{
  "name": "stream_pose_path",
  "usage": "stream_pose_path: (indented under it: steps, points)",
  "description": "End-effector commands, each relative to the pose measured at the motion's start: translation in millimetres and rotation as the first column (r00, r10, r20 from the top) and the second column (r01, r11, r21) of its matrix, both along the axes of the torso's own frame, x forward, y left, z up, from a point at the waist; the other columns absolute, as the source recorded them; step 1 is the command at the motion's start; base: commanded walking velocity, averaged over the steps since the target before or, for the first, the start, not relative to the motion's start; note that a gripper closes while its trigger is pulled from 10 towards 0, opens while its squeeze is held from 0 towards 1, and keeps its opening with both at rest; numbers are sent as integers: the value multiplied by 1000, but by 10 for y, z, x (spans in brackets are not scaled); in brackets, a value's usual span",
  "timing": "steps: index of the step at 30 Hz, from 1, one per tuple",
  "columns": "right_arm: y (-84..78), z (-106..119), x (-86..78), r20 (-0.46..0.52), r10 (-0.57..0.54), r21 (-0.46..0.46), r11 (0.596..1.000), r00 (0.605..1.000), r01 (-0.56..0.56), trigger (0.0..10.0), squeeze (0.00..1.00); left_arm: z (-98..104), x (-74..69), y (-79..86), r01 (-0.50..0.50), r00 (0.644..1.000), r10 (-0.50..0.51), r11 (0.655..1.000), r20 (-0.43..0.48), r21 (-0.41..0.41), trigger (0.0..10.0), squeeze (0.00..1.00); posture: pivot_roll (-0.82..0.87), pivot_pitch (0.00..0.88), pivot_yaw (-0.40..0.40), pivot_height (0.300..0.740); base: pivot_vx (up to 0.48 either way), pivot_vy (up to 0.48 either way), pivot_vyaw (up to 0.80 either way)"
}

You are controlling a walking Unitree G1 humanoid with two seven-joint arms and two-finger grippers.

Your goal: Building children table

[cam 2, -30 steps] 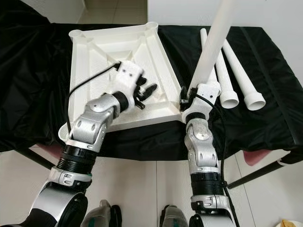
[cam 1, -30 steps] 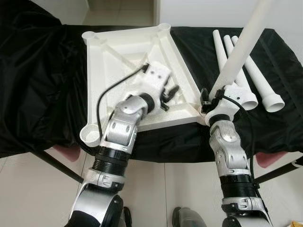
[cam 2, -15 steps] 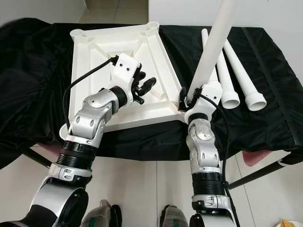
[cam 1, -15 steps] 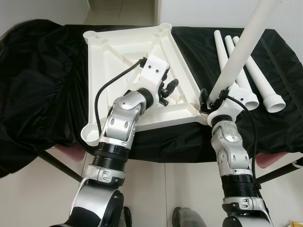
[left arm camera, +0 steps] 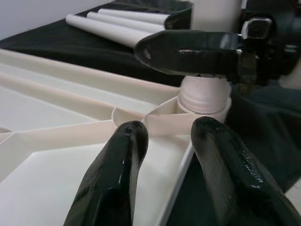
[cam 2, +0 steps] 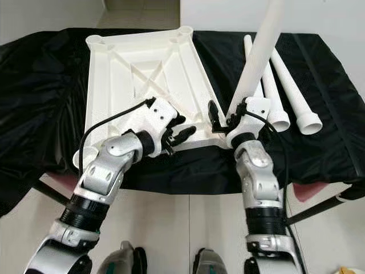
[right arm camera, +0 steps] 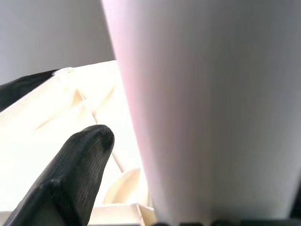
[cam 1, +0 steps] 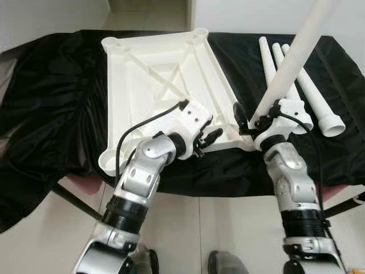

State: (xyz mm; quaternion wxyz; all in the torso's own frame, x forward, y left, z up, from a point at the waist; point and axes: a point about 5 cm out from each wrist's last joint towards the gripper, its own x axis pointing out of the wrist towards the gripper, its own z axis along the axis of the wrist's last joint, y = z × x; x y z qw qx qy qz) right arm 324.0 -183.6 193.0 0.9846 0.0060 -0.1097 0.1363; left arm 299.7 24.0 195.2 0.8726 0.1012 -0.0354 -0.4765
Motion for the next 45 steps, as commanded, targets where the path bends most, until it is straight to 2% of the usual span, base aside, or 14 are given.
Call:
stream_pose_path:
  steps: [1, 3, 6, 8, 14, 22, 27, 29, 40, 41, 42, 43, 44, 45]
  points:
    - [-84, -43, -9, -21, 39, 6, 999, 999, -39, 10000, 0, 3, -80, -15, 81, 997, -81, 997, 10, 4, 10000, 0, -63, 58, 37, 740, 0, 0, 0]
    - [-185, -20, -4, -23, 67, 2, 998, 997, -67, 10000, 0, 1, -121, -14, 116, 993, -116, 993, 12, 8, 10000, 0, -63, 58, 37, 740, 0, 0, 0]
    - [-245, 0, -9, -26, 101, -4, 995, 995, -101, 10000, 0, 3, -148, -14, 139, 990, -139, 990, 8, 10, 10000, 0, -63, 58, 37, 740, 0, 0, 0]
    - [-343, 30, -29, -42, 178, -21, 984, 983, -179, 10000, 0, 18, -203, -14, 187, 982, -187, 982, 22, 17, 10000, 0, -67, 46, 41, 740, 0, 0, 0]
    - [-463, 17, -62, -89, 282, -65, 955, 955, -288, 10000, 0, 31, -246, 0, 221, 974, -222, 975, 37, 34, 10000, 0, -70, 44, 47, 740, 0, 0, 0]
    - [-562, -36, -14, -152, 352, -105, 923, 923, -369, 10000, 0, 50, -272, -1, 244, 969, -245, 969, 35, 36, 10000, 0, -69, 40, 54, 740, 0, 0, 0]
    - [-557, -77, 83, -170, 361, -131, 914, 917, -384, 10000, 0, 78, -293, -2, 263, 963, -265, 964, 44, 41, 10000, 0, -64, 52, 59, 740, 0, 0, 0]
    - [-506, -101, 152, -161, 351, -134, 918, 923, -372, 10000, 0, 87, -305, 0, 268, 962, -269, 963, 44, 41, 10000, 0, -64, 52, 59, 740, 0, 0, 0]
    - [-378, -162, 259, -144, 345, -121, 924, 928, -362, 10000, 0, 93, -345, -3, 284, 957, -286, 958, 41, 47, 10000, 0, -51, 70, 61, 740, 0, 0, 0]
    - [-351, -178, 270, -144, 356, -112, 921, 923, -373, 9137, 0, 93, -353, -7, 288, 956, -290, 957, 40, 48, 10000, 0, -51, 70, 61, 740, 0, 0, 0]
    - [-334, -189, 275, -144, 364, -107, 918, 920, -381, 9137, 0, 93, -356, -9, 289, 956, -291, 956, 40, 48, 10000, 0, -51, 70, 61, 740, 0, 0, 0]
    - [-326, -200, 281, -142, 369, -104, 917, 918, -385, 2824, 0, 93, -358, -14, 291, 955, -293, 955, 39, 49, 10000, 0, -51, 70, 61, 740, 0, 0, 0]
    - [-322, -204, 283, -140, 371, -102, 917, 918, -386, 2824, 0, 96, -360, -16, 292, 955, -294, 955, 39, 49, 10000, 0, -49, 76, 63, 740, 0, 0, 0]
    - [-322, -203, 281, -136, 374, -99, 916, 918, -388, 0, 0, 97, -363, -17, 294, 955, -296, 955, 38, 47, 10000, 0, -49, 76, 63, 740, 0, 0, 0]
